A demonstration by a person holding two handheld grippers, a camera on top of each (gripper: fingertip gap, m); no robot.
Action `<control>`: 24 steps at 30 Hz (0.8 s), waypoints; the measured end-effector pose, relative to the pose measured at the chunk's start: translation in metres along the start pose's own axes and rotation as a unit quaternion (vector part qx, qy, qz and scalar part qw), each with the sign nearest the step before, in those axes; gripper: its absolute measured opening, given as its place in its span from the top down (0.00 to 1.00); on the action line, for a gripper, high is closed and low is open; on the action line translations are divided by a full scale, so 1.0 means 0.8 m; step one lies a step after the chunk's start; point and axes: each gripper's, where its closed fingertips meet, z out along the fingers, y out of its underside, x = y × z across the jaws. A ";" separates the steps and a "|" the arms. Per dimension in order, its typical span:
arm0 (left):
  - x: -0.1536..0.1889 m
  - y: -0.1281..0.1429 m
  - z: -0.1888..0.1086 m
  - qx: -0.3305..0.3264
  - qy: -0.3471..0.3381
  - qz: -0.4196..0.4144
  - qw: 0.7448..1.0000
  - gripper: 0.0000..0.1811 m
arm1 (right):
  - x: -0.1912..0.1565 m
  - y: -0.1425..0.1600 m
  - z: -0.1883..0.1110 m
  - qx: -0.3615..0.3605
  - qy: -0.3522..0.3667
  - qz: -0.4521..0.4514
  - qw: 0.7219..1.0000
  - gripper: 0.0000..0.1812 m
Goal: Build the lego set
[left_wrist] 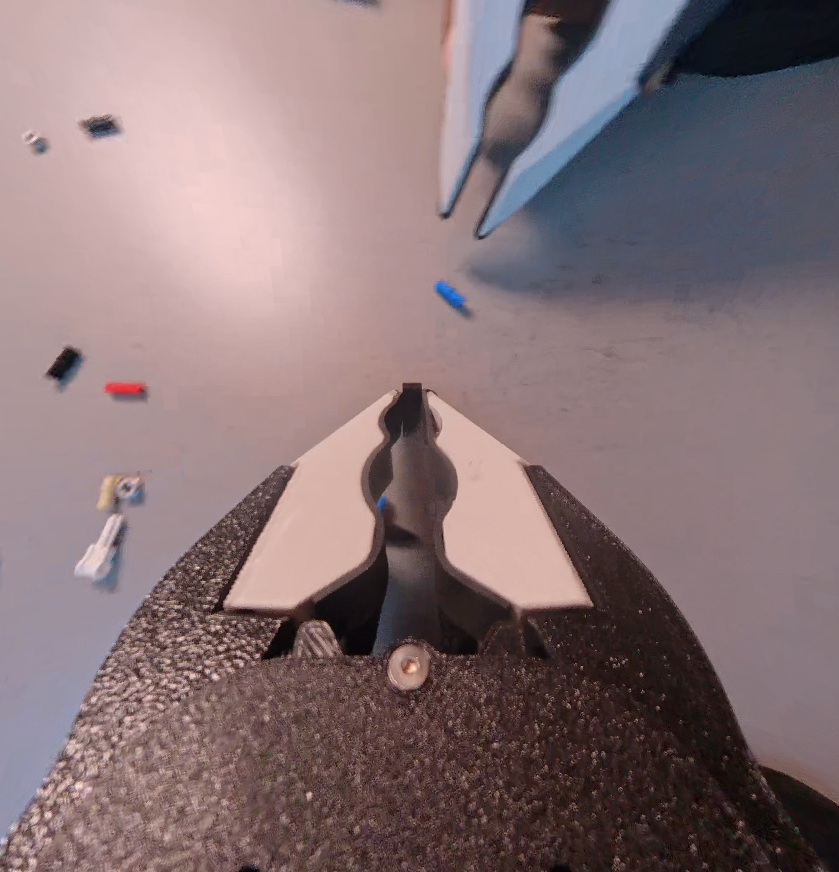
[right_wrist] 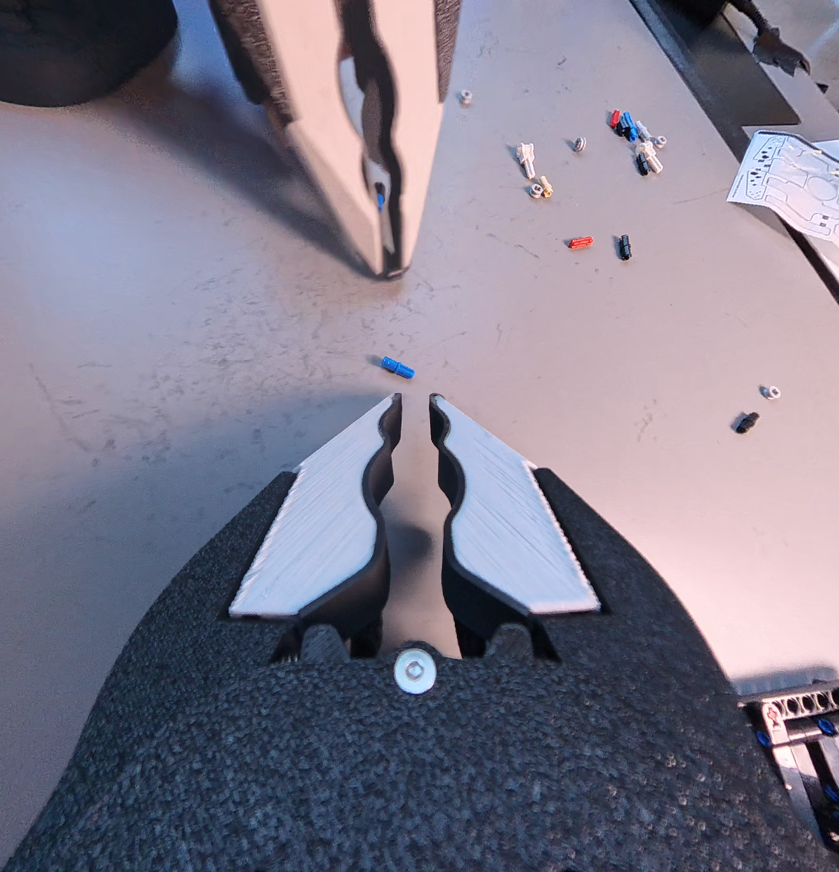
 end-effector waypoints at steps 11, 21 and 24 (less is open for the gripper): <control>0.059 0.000 -0.002 -0.006 0.058 0.080 0.995 0.88 | -0.010 -0.003 -0.003 0.011 -0.011 -0.019 1.000 0.94; 0.085 -0.007 -0.006 0.021 0.075 0.060 0.995 0.87 | -0.013 0.002 0.004 -0.007 -0.015 -0.023 1.000 0.94; 0.087 -0.008 -0.001 0.019 0.076 0.060 0.995 0.87 | -0.013 0.003 0.005 -0.010 -0.015 -0.023 1.000 0.94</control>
